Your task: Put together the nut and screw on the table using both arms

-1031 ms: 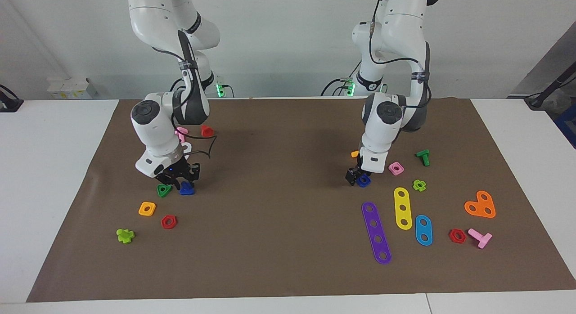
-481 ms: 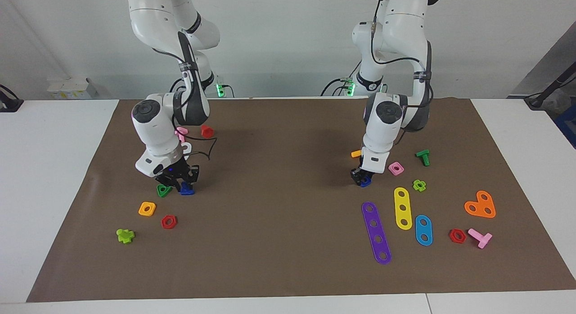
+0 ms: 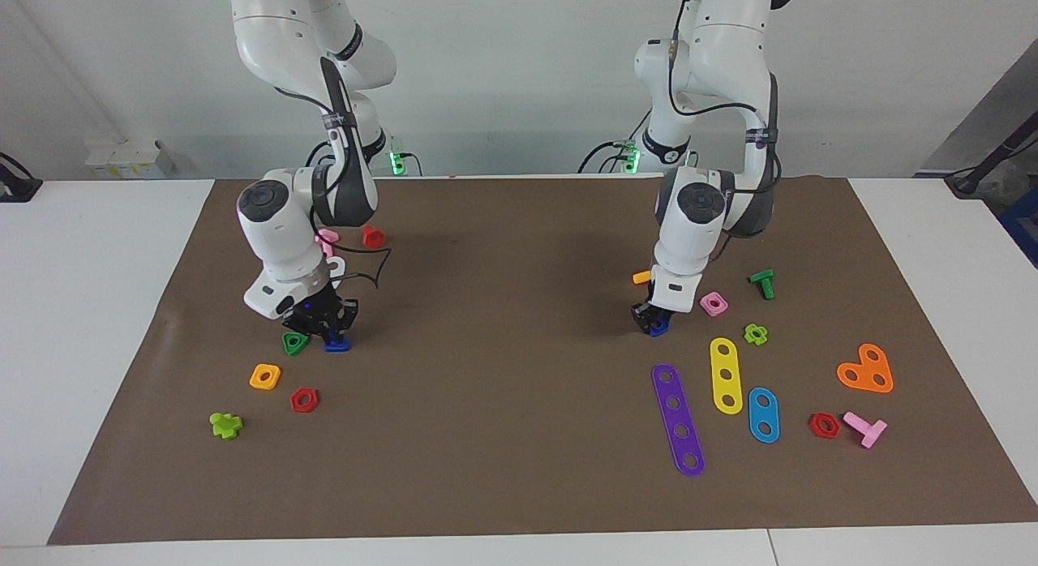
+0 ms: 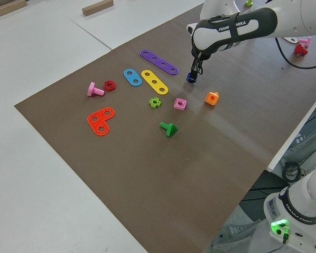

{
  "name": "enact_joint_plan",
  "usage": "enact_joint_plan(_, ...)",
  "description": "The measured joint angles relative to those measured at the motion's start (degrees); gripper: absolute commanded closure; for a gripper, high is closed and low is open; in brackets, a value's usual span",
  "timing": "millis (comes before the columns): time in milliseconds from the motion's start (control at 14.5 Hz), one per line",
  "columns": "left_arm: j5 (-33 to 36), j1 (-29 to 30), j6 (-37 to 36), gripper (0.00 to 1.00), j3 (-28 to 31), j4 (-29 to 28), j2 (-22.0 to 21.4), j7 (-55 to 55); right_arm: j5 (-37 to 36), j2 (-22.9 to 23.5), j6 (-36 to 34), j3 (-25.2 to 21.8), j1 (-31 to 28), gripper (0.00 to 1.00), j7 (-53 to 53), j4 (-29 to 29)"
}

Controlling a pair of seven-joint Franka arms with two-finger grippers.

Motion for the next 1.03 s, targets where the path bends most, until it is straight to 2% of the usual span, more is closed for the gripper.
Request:
enact_joint_plan(206, 0.0, 0.0, -3.3, 1.0, -0.1, 4.6, 0.4, 0.2, 0.0, -1.7, -11.0, 0.1, 3.2, 1.0, 6.4, 9.1)
enact_joint_plan(344, 0.0, 0.0, -5.1, 1.0, -0.1, 6.7, 0.6, 0.3, 0.0, -1.8, -14.3, 0.2, 7.4, 1.0, 11.9, 13.7)
enact_joint_plan(481, 0.0, 0.0, -8.9, 1.0, 0.0, 9.8, 0.7, 0.9, 0.0, -1.0, -14.1, 0.3, 12.5, 1.0, 19.6, 15.3)
enact_joint_plan(688, -0.7, 0.4, -15.0, 1.0, 0.4, 15.4, 0.7, 3.9, -0.1, 3.5, -10.4, 0.4, 20.5, 1.0, 30.4, 18.0)
enact_joint_plan(1031, -1.9, 1.9, -20.1, 1.0, 0.5, 20.2, 0.7, 8.4, -2.0, 10.4, -4.6, 0.4, 26.2, 1.0, 38.0, 20.3)
